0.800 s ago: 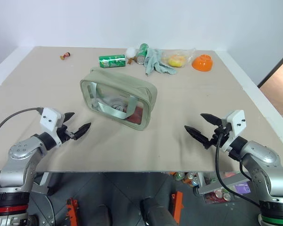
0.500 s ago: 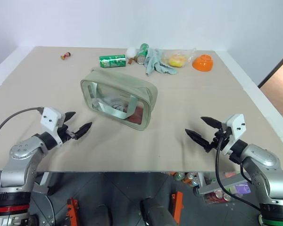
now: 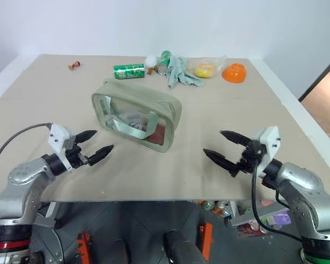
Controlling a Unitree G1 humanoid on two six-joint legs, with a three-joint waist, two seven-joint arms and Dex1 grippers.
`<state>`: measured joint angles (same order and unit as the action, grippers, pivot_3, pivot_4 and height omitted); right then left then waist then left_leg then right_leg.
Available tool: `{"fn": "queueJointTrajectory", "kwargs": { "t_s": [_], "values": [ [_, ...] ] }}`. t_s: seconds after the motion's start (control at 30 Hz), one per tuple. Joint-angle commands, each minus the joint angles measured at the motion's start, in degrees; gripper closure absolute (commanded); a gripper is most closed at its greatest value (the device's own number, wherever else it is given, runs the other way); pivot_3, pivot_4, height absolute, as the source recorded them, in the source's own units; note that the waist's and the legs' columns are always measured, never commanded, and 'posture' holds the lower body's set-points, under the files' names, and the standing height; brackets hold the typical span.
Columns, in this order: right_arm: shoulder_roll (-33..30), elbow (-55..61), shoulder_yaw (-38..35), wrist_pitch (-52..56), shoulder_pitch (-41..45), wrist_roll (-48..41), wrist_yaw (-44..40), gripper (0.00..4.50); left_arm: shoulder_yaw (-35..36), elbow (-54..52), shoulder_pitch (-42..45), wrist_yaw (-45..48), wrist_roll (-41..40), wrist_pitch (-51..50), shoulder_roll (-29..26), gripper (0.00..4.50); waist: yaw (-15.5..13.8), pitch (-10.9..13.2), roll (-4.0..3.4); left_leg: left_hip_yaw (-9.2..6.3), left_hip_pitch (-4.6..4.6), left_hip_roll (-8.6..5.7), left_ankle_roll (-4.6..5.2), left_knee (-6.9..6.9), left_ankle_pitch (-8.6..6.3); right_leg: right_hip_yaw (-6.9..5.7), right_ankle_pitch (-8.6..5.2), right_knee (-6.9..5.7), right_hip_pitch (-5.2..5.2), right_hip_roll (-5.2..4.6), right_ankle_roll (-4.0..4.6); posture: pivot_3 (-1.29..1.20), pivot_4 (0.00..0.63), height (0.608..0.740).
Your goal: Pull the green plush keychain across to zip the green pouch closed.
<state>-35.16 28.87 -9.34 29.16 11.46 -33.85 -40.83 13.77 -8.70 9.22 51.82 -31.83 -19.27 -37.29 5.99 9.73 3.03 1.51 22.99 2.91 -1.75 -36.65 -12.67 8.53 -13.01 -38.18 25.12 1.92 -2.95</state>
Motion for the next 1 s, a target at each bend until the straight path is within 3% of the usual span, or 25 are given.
{"fn": "queueJointTrajectory", "kwargs": {
  "t_s": [0.03, 0.27, 0.57, 0.6, 0.97, 1.0],
  "values": [
    [2.20, 6.09, 3.34, 5.18, 6.51, -2.25, 6.17, 0.02, 1.13, -5.05, -1.12, 3.61, -3.72, -2.41, -2.56, 0.04, -0.12, -0.01, 0.02, -0.05, 0.01, 0.00, 0.00, -0.01, 0.01, -0.07, -0.01, 0.00, -0.03, 0.00, 0.02, 0.00, 0.150, 0.740],
    [8.59, -0.94, 12.23, 8.55, 20.03, 2.65, 12.24, 0.02, 0.41, -8.35, -0.23, 6.00, -5.90, -5.20, -5.10, 0.04, -0.11, -0.01, 0.02, -0.13, 0.14, -0.02, -0.03, -0.06, 0.04, -0.25, -0.14, 0.02, 0.01, -0.11, 0.25, 0.00, 0.150, 0.740],
    [9.67, -8.87, 15.58, 5.34, 22.97, 7.41, 8.07, 0.02, -0.34, -8.66, 0.11, 3.32, -4.06, -4.41, -3.41, 0.04, -0.37, -0.01, 0.02, -0.44, 0.37, -0.07, -0.03, 0.03, 0.02, -0.66, -0.16, 0.03, 0.11, -0.26, 0.17, 0.00, 0.150, 0.740],
    [9.84, -9.48, 15.78, 4.81, 22.96, 7.89, 7.79, 0.55, -0.33, -8.71, 0.04, 3.14, -3.98, -4.33, -3.27, 0.00, -0.34, -0.01, 0.01, -0.50, 0.37, -0.07, -0.03, 0.05, 0.02, -0.72, -0.17, 0.03, 0.11, -0.25, 0.18, 0.00, 0.150, 0.740],
    [11.05, -11.92, 15.81, 3.14, 23.88, 10.04, 5.69, 4.35, 0.38, -7.88, -0.47, 1.65, -2.85, -3.25, -2.30, 0.00, -0.35, 0.00, 0.00, -0.69, 0.37, -0.03, -0.04, 0.00, 0.04, -0.95, -0.14, 0.00, 0.06, -0.21, 0.26, 0.00, 0.150, 0.740],
    [11.13, -11.95, 15.80, 3.11, 23.91, 10.22, 5.63, 4.46, 0.34, -7.82, -0.33, 1.60, -2.81, -3.28, -2.22, 0.00, -0.35, 0.00, 0.00, -0.68, 0.37, -0.03, -0.04, 0.00, 0.04, -0.94, -0.14, 0.00, 0.07, -0.22, 0.25, 0.00, 0.150, 0.740]
  ]
}}
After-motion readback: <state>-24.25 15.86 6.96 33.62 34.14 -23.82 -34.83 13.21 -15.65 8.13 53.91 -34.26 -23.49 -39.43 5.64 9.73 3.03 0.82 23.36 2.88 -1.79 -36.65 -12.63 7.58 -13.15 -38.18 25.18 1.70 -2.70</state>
